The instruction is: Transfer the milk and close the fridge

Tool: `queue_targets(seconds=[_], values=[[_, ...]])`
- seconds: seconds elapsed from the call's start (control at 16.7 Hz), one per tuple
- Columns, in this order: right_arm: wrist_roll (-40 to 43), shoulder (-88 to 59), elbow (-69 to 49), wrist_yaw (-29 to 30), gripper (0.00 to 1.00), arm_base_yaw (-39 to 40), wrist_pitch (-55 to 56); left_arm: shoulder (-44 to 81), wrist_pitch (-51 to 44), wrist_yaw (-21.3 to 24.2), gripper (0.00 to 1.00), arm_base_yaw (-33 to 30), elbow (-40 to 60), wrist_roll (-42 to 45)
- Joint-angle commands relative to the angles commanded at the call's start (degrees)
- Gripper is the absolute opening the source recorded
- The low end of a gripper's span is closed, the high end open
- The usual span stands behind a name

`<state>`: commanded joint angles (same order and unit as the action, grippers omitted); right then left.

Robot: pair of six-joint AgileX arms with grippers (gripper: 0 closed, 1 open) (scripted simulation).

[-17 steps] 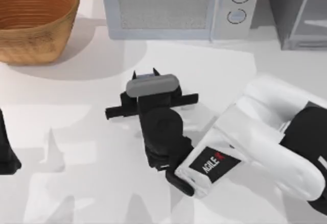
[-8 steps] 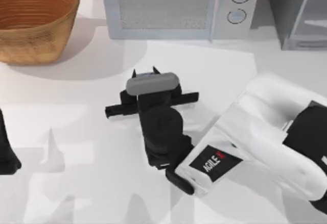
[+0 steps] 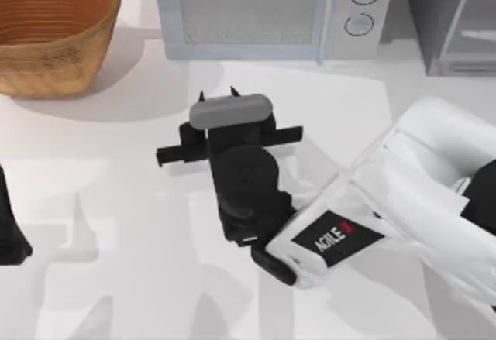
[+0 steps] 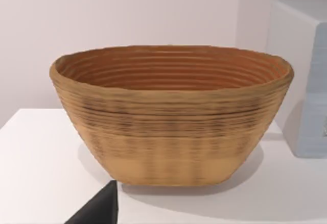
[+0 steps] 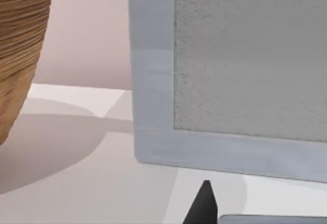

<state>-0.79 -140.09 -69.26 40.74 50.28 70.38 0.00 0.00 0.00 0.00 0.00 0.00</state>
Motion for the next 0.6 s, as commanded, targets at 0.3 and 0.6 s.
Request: queue_targets(seconds=[0.3, 0.6], values=[[-0.18, 2.97, 3.33, -2.37, 0.0, -3.96, -0.39, 0.0, 0.0, 0.0, 1.0, 0.0, 0.0, 0.0], [-0.07, 19.37, 17.78, -15.39, 0.0, -18.33, -2.69, 0.0, 0.0, 0.0, 1.0, 0.0, 0.0, 0.0]])
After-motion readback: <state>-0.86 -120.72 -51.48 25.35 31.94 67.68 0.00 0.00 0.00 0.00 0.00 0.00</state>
